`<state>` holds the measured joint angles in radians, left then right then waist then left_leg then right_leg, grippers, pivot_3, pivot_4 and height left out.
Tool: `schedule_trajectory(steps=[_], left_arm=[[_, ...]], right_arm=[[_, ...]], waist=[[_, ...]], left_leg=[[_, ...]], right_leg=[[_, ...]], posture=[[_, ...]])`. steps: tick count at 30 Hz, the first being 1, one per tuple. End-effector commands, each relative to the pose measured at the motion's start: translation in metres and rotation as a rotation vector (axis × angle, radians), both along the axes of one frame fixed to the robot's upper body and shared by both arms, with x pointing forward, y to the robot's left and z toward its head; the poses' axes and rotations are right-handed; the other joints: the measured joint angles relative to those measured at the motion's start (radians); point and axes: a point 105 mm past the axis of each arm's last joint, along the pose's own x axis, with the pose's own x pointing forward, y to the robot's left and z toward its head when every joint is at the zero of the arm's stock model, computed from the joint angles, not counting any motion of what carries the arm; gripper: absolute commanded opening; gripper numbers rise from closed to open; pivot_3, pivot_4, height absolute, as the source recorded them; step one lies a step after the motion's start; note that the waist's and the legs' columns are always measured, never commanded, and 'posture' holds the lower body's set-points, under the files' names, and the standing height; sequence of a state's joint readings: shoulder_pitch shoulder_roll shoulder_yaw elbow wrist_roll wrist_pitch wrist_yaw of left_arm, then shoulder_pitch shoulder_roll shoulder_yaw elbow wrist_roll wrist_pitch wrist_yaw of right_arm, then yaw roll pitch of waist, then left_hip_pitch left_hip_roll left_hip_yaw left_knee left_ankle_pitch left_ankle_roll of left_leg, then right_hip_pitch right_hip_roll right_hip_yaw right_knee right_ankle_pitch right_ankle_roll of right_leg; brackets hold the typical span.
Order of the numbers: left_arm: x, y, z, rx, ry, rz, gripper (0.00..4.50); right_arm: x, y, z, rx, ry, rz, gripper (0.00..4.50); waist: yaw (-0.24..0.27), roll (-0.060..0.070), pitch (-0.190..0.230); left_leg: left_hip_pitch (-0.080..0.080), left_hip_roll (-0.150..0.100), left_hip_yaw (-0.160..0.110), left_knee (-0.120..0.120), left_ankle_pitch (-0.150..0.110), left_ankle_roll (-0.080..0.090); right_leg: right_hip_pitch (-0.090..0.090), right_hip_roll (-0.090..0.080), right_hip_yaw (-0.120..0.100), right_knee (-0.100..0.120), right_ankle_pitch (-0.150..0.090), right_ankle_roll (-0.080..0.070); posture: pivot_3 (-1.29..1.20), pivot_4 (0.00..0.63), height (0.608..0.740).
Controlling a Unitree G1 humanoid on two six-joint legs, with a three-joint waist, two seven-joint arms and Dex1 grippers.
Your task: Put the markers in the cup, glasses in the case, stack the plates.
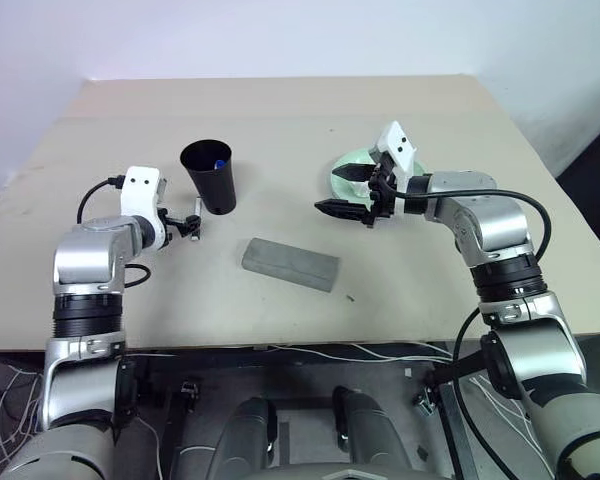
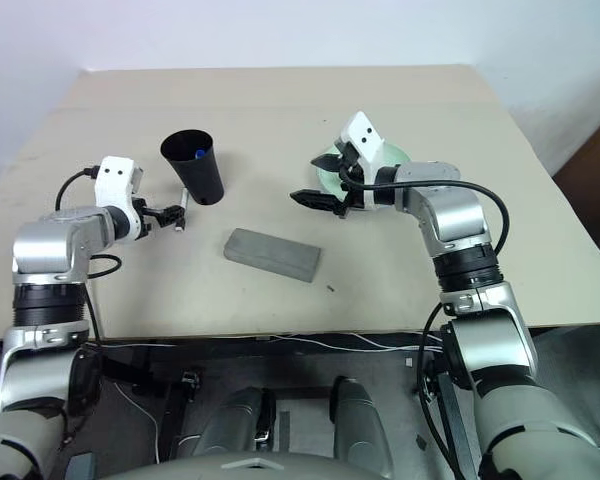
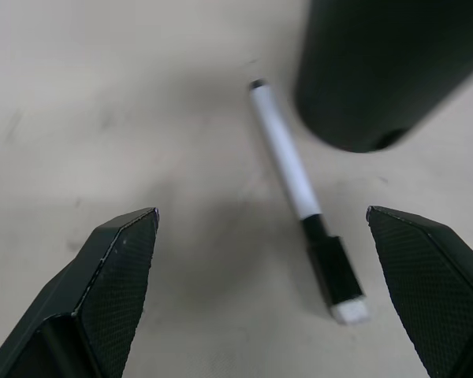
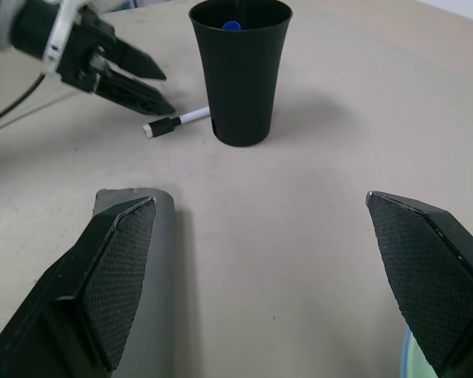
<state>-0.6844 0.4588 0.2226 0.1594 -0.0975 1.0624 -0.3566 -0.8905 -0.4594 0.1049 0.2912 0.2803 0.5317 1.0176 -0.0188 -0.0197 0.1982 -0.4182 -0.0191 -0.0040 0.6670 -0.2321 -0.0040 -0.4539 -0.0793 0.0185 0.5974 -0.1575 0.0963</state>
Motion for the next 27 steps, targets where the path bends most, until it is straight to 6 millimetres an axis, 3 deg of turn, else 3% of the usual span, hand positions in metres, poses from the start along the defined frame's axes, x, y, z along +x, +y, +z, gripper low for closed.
schedule_trajectory(steps=[1, 12, 26, 27], left_arm=[[0.007, -0.002, 0.021, -0.044, -0.087, 0.057, 4.43], [0.012, -0.005, 0.000, 0.007, -0.008, 0.120, 4.43], [0.013, -0.025, -0.005, -0.042, 0.005, 0.057, 4.43], [0.012, -0.024, -0.007, -0.038, 0.012, 0.069, 4.26]], right_arm=[[-0.001, 0.004, 0.011, 0.002, -0.053, 0.012, 4.50], [-0.001, 0.003, 0.011, -0.004, -0.061, 0.008, 4.50], [0.001, 0.002, 0.010, -0.008, -0.061, -0.001, 4.50], [0.001, 0.001, 0.010, -0.009, -0.062, -0.002, 4.50]], waist=[[0.001, 0.000, 0.000], [0.000, 0.000, 0.000], [-0.001, 0.000, 0.000], [-0.001, 0.000, 0.000]], left_leg=[[0.000, 0.000, 0.000, 0.000, 0.000, 0.000], [0.006, 0.000, 0.000, -0.001, 0.000, 0.000], [0.009, 0.000, 0.000, -0.001, 0.000, 0.000], [0.009, 0.000, 0.000, -0.001, 0.000, 0.000]], right_leg=[[0.000, 0.000, 0.000, 0.000, 0.000, 0.000], [0.006, 0.000, 0.000, -0.002, 0.000, 0.000], [0.010, -0.001, 0.000, -0.003, 0.000, 0.000], [0.010, -0.001, 0.000, -0.003, 0.000, 0.000]], posture=[[0.00, 0.150, 0.733], [0.00, 0.150, 0.733], [0.00, 0.150, 0.733], [0.00, 0.150, 0.733]])
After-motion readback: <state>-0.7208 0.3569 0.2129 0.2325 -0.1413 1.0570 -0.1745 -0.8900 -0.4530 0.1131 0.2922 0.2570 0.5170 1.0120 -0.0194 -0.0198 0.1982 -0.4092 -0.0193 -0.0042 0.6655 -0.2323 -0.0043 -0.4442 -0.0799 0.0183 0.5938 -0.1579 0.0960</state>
